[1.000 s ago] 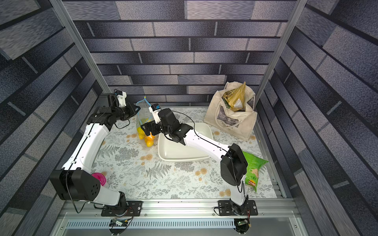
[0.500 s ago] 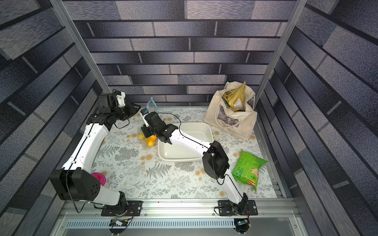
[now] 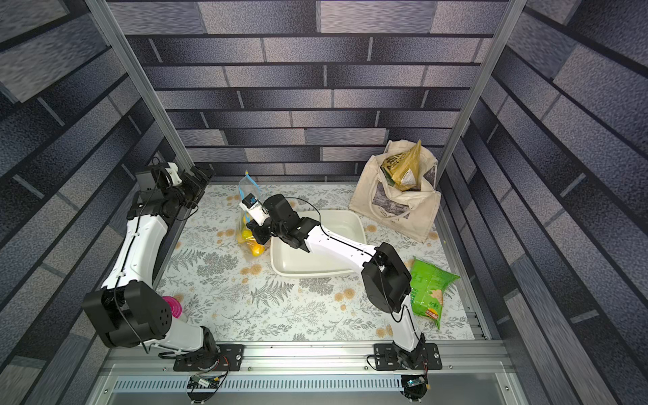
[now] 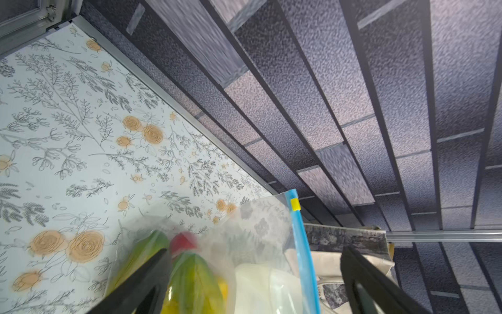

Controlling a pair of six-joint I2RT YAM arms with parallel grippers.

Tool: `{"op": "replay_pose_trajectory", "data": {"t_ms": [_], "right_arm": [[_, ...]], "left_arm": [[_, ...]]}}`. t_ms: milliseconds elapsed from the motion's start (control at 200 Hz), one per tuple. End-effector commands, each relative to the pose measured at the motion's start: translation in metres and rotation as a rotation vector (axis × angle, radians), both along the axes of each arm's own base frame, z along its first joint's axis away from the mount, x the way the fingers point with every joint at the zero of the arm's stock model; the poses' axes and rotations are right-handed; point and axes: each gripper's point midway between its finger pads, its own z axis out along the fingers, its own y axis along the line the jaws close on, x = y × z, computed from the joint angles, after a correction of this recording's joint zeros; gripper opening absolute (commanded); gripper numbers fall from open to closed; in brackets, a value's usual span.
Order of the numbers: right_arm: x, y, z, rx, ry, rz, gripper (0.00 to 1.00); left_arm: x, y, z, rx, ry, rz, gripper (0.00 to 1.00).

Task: Place the mango in a zip-top bag and seal the zipper
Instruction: Adjust the zipper food storage bag at the center of the board.

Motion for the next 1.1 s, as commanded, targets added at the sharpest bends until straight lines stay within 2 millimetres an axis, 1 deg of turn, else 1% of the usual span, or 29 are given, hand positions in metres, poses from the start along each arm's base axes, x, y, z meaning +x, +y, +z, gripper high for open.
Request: {"op": "replay_pose_trajectory", "data": {"t_ms": [0,40,85,100,150,210,250,286,351,386,491,576,611,666,741,806,816,837,847,872,907,957,997,1032,1097], "right_arm": [[0.003,-0.004,0.071,0.134,-0.068,0.280,0.00],[0.006,-0.002,0.080,0.108,-0.090,0.314,0.00],[0.004,0.000,0.085,0.064,-0.128,0.365,0.00],[0.004,-0.001,0.087,0.057,-0.138,0.375,0.00],[-0.001,-0.004,0.094,0.046,-0.168,0.410,0.00],[-0.006,-0.009,0.088,0.025,-0.173,0.442,0.00],[-0.012,-0.014,0.081,0.001,-0.164,0.473,0.00],[-0.013,-0.016,0.074,-0.017,-0.139,0.475,0.00],[-0.018,-0.019,0.061,-0.039,-0.108,0.494,0.00],[-0.022,-0.022,0.057,-0.038,-0.099,0.497,0.00],[-0.026,-0.028,0.057,-0.030,-0.101,0.467,0.00],[-0.018,-0.032,0.058,-0.062,-0.099,0.403,0.00],[-0.019,-0.034,0.057,-0.072,-0.097,0.405,0.00],[-0.027,-0.039,0.055,-0.089,-0.089,0.437,0.00],[-0.043,-0.051,0.049,-0.128,-0.075,0.484,0.00],[-0.057,-0.063,0.043,-0.150,-0.049,0.510,0.00],[-0.059,-0.064,0.045,-0.144,-0.056,0.514,0.00],[-0.062,-0.066,0.037,-0.146,-0.039,0.523,0.00],[-0.067,-0.070,0.044,-0.133,-0.054,0.527,0.00],[-0.073,-0.072,0.045,-0.121,-0.059,0.534,0.00],[-0.080,-0.075,0.041,-0.109,-0.054,0.547,0.00],[-0.086,-0.078,0.032,-0.119,-0.045,0.547,0.01],[-0.085,-0.081,0.023,-0.148,-0.031,0.523,0.02],[-0.083,-0.084,0.014,-0.177,-0.020,0.499,0.02],[-0.079,-0.090,-0.003,-0.223,-0.007,0.444,0.04]], "left_arm": [[0.014,0.003,0.024,-0.078,-0.077,-0.026,1.00],[0.014,0.007,0.026,-0.080,-0.078,-0.013,1.00],[0.013,0.014,0.026,-0.093,-0.076,0.009,1.00],[0.014,0.017,0.032,-0.091,-0.101,0.009,1.00],[0.012,0.023,0.035,-0.103,-0.118,0.020,1.00],[0.008,0.033,0.033,-0.124,-0.119,0.047,1.00],[0.006,0.039,0.030,-0.140,-0.122,0.064,1.00],[0.004,0.044,0.026,-0.155,-0.122,0.078,1.00],[0.004,0.046,0.020,-0.167,-0.122,0.079,1.00],[0.006,0.045,0.017,-0.173,-0.115,0.074,1.00],[0.014,0.033,0.005,-0.185,-0.093,0.026,1.00],[0.016,0.019,-0.001,-0.174,-0.078,-0.013,1.00],[0.016,0.013,-0.002,-0.161,-0.078,-0.031,1.00],[0.016,0.002,-0.003,-0.132,-0.075,-0.057,1.00],[0.018,-0.005,-0.012,-0.111,-0.046,-0.073,1.00],[0.024,-0.005,-0.021,-0.155,-0.025,-0.095,1.00],[0.025,-0.005,-0.023,-0.166,-0.022,-0.099,1.00],[0.027,-0.006,-0.026,-0.190,-0.018,-0.111,1.00],[0.029,-0.006,-0.028,-0.203,-0.017,-0.113,1.00],[0.034,-0.009,-0.030,-0.231,-0.021,-0.127,1.00],[0.042,-0.017,-0.032,-0.269,-0.028,-0.160,1.00],[0.053,-0.036,-0.037,-0.309,-0.015,-0.219,1.00],[0.060,-0.053,-0.044,-0.331,0.019,-0.264,1.00],[0.064,-0.068,-0.046,-0.342,0.032,-0.308,1.00],[0.068,-0.088,-0.057,-0.348,0.056,-0.347,1.00]]}}
